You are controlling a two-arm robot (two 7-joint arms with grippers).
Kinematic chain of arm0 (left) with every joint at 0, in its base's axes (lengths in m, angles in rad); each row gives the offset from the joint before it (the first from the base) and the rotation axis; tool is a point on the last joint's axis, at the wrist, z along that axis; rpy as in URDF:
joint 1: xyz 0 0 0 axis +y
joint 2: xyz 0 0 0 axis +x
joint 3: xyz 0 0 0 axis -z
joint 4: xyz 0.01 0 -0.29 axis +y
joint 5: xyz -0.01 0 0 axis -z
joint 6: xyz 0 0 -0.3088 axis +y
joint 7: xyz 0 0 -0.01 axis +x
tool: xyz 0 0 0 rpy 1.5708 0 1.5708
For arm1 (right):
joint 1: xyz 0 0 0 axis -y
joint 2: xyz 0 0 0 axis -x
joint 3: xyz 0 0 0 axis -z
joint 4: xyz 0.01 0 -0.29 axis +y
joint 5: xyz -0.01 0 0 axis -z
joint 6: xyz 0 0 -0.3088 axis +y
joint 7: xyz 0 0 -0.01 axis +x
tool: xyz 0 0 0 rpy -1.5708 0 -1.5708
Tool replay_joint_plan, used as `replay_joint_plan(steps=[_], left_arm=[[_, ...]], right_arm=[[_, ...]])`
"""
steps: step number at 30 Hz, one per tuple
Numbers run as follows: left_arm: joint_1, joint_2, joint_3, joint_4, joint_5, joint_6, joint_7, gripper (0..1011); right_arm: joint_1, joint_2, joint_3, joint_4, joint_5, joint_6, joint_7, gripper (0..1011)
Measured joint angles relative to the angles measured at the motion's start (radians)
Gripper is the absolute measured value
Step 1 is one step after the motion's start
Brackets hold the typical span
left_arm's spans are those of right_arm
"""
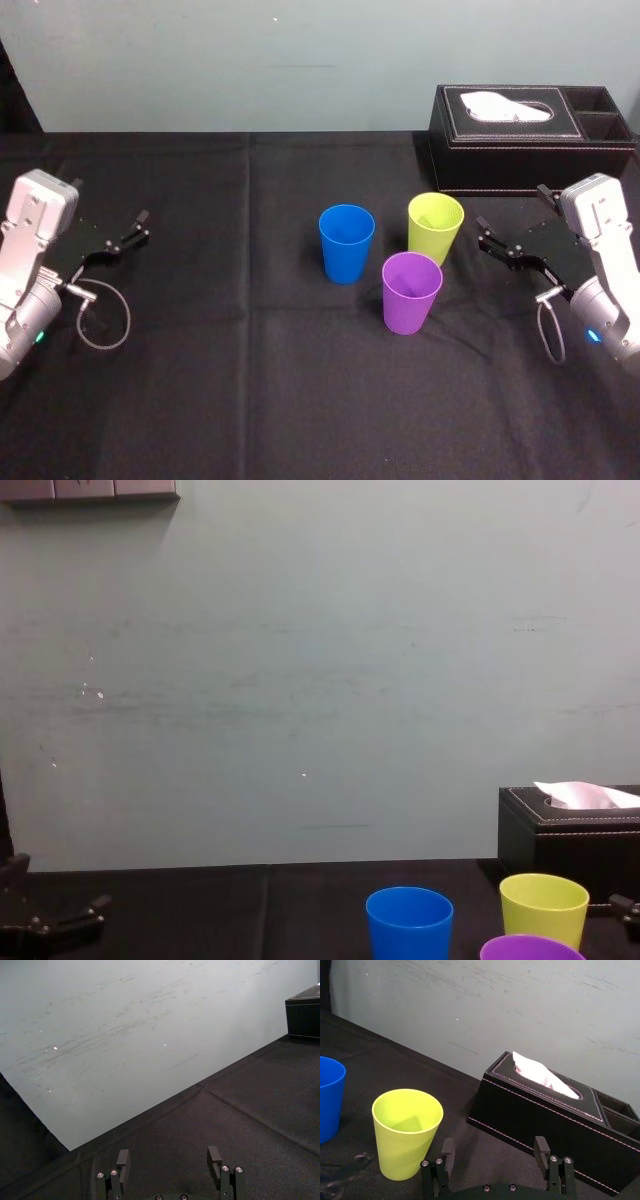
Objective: Stack the three plastic cups sequentially using one hand.
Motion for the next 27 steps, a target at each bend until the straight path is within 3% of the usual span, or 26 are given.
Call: replay_joint_plan(steps=[21,27], left_arm=[[0.0,0.0,0.0,0.0,0.0,0.0,0.0,1011],[0.0,0.0,0.0,0.0,0.0,0.0,0.0,1011]], right_arm=[[0.0,0.0,0.0,0.0,0.0,0.0,0.0,1003],[-0.032,0.0,0.033,-0.034,0.016,-0.022,0.014,1003]])
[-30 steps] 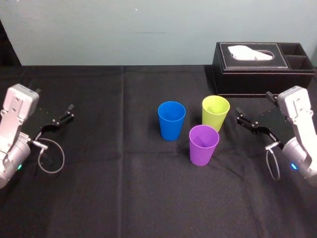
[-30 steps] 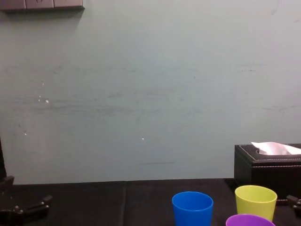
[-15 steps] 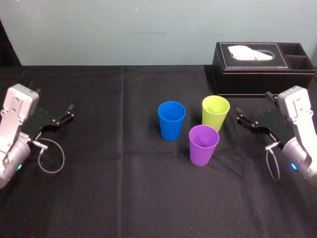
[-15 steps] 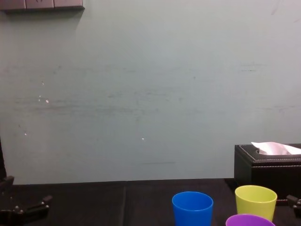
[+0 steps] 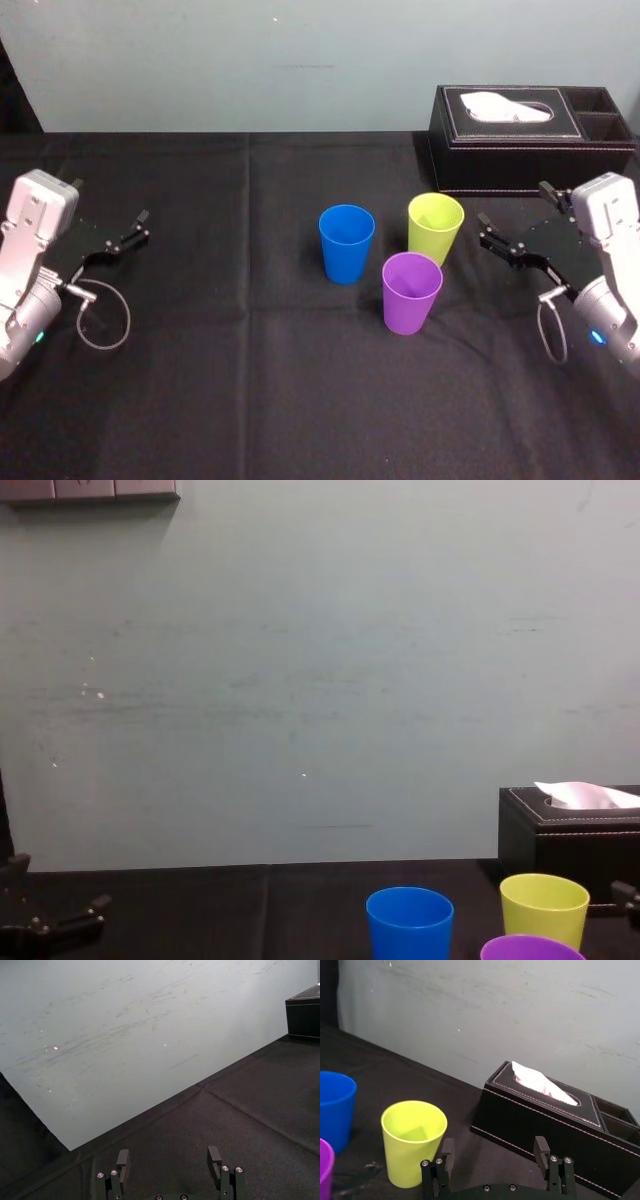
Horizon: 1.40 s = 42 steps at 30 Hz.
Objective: Stack the three plastic cups sequentially using one hand.
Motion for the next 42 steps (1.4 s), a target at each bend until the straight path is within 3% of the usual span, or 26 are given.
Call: replay_joint_plan(steps=[6,12,22,35,42], left_arm=[[0.0,0.0,0.0,0.0,0.0,0.0,0.0,1011],[0.0,0.0,0.0,0.0,0.0,0.0,0.0,1011],[0.0,0.0,0.0,0.0,0.0,0.0,0.0,1011],[0.0,0.0,0.0,0.0,0.0,0.0,0.0,1012],[0.0,0.0,0.0,0.0,0.0,0.0,0.0,1011]], right_arm=[[-0.07,0.017,0.046,-0.075,0.043,-0.005,0.012,1003],[-0.194,0.059,0.104,-0.193,0.119,0.002,0.05,1003],[-0.328,0.082,0.13,-0.28,0.22,0.039,0.145,1003],[-0.321,0.042,0.085,-0.287,0.217,0.088,0.23,1003],[-0.283,0.02,0.065,-0.28,0.17,0.133,0.245,1003]])
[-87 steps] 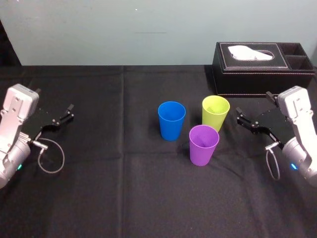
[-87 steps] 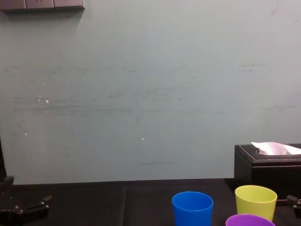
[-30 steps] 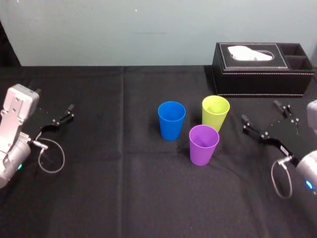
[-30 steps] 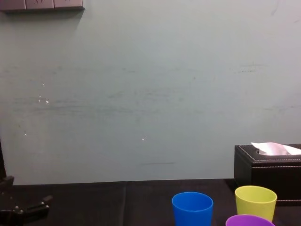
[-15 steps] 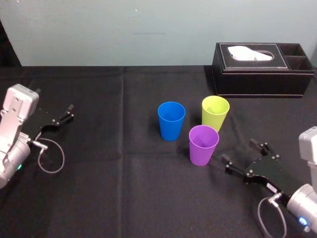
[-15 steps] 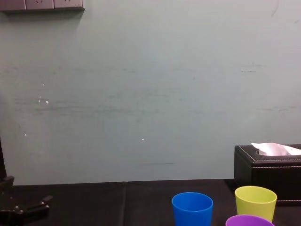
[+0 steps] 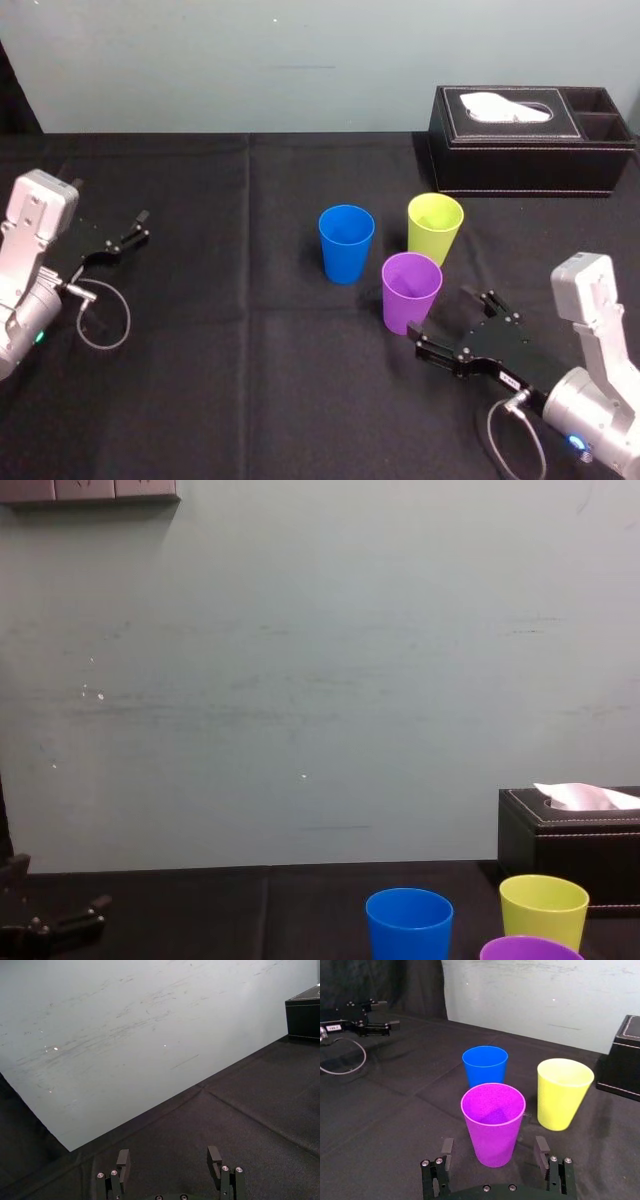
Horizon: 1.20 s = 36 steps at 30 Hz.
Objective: Stack the three plastic cups sequentially using one hand.
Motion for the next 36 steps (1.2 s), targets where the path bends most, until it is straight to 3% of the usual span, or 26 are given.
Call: replay_joint_plan(steps=[13,36], left_arm=[[0.0,0.0,0.0,0.0,0.0,0.0,0.0,1011],[0.0,0.0,0.0,0.0,0.0,0.0,0.0,1011]], right_arm=[[0.061,-0.065,-0.011,0.05,-0.066,0.053,-0.008,1002],[0.136,-0.175,-0.006,0.134,-0.118,0.067,0.028,1003]])
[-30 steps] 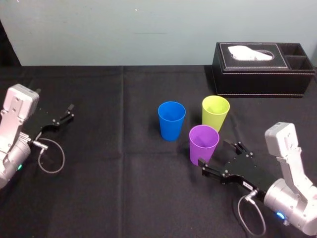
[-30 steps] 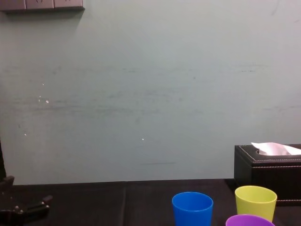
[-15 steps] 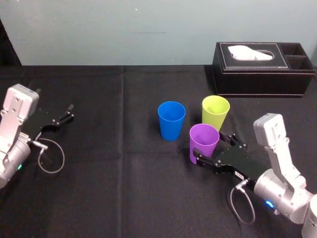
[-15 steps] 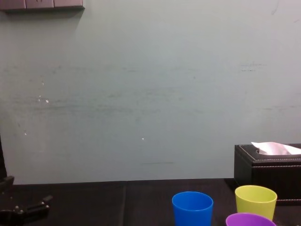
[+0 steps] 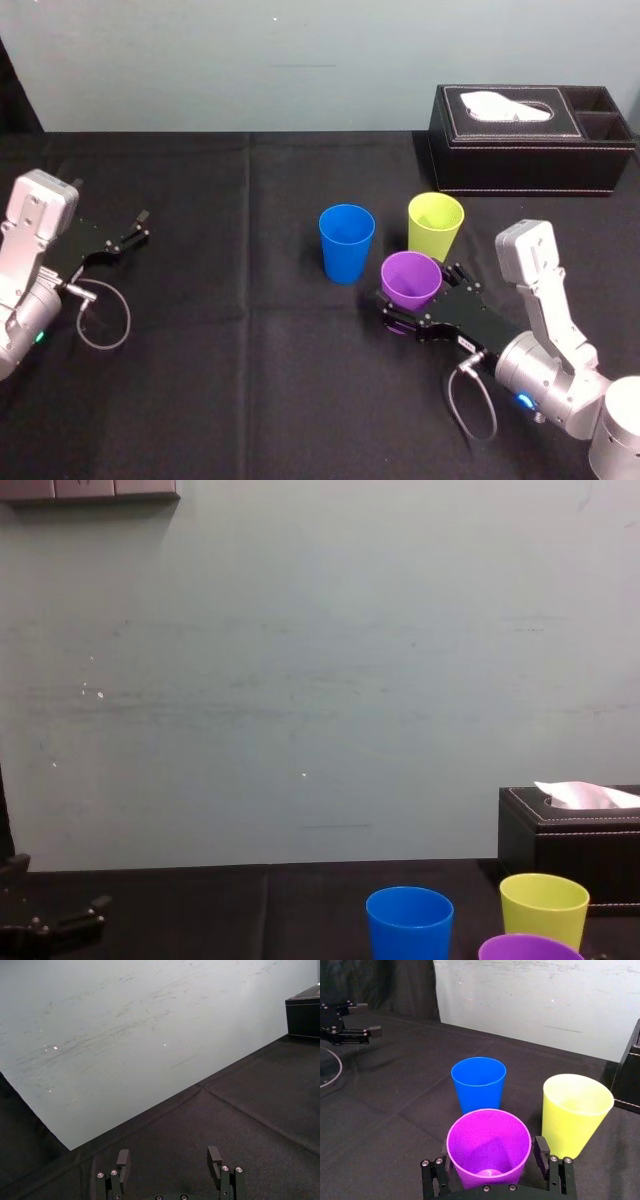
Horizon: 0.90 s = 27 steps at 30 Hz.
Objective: Stack the three plastic cups sequentially using one hand.
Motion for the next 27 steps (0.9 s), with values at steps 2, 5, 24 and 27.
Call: replay_joint_plan(steps=[2,5,24,27], left_arm=[[0.0,0.0,0.0,0.0,0.0,0.0,0.0,1011],[0.0,0.0,0.0,0.0,0.0,0.0,0.0,1011],[0.0,0.0,0.0,0.0,0.0,0.0,0.0,1011],[0.0,0.0,0.0,0.0,0.0,0.0,0.0,1011]], right_arm=[[0.002,-0.007,0.002,0.005,-0.001,0.0,0.003,1003],[0.007,-0.018,0.006,0.016,-0.004,-0.003,0.012,1003],[0.009,-0.021,0.007,0.02,-0.005,-0.01,0.019,844],[0.008,-0.021,0.007,0.02,-0.005,-0.01,0.019,778]])
